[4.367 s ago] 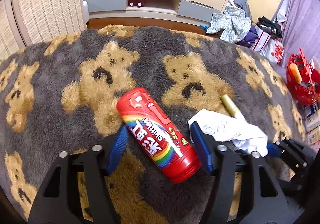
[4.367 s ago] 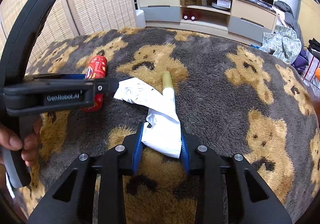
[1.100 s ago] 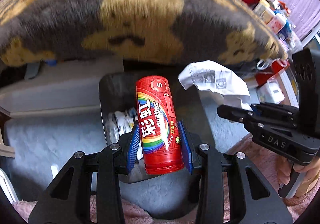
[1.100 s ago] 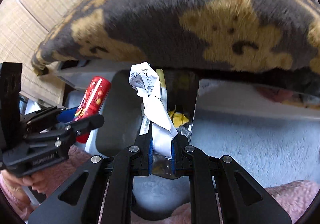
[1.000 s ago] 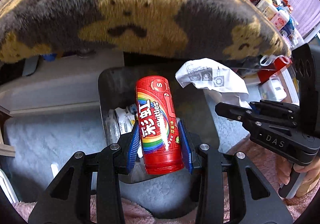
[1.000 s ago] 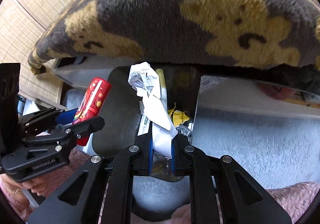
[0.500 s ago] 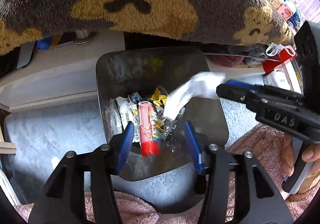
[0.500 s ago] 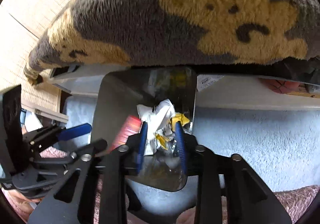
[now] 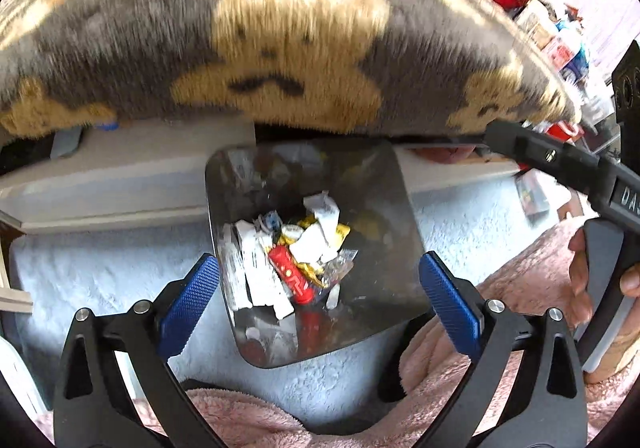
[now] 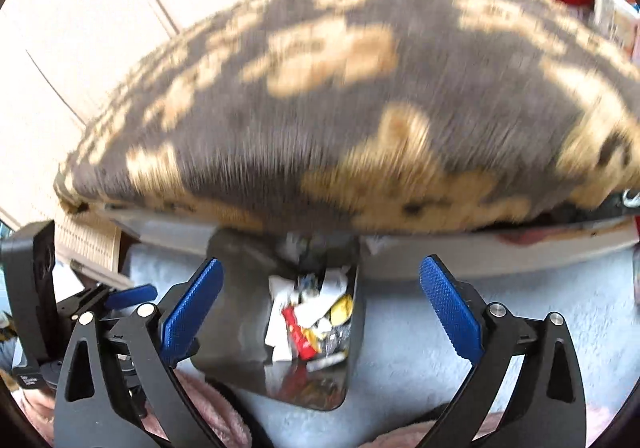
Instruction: Collect trash
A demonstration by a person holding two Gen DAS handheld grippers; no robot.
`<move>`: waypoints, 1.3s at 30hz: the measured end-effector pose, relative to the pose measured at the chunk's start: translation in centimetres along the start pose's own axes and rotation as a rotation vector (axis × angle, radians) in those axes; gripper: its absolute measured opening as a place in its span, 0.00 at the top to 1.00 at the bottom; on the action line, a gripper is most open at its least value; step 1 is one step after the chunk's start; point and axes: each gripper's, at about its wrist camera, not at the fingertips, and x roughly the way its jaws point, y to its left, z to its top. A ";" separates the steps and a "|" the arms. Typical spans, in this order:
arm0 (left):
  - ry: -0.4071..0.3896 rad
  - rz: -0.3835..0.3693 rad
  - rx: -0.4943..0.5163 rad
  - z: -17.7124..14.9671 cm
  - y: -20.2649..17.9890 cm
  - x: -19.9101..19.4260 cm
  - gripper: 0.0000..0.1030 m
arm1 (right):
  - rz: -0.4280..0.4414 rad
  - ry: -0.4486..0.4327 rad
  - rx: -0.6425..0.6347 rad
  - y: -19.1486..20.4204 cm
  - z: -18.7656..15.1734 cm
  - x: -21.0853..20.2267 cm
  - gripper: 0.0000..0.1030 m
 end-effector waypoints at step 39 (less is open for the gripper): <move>-0.707 0.327 0.019 7.3 -5.7 -21.6 0.08 | -0.326 -0.578 -0.069 5.7 6.6 -19.7 0.03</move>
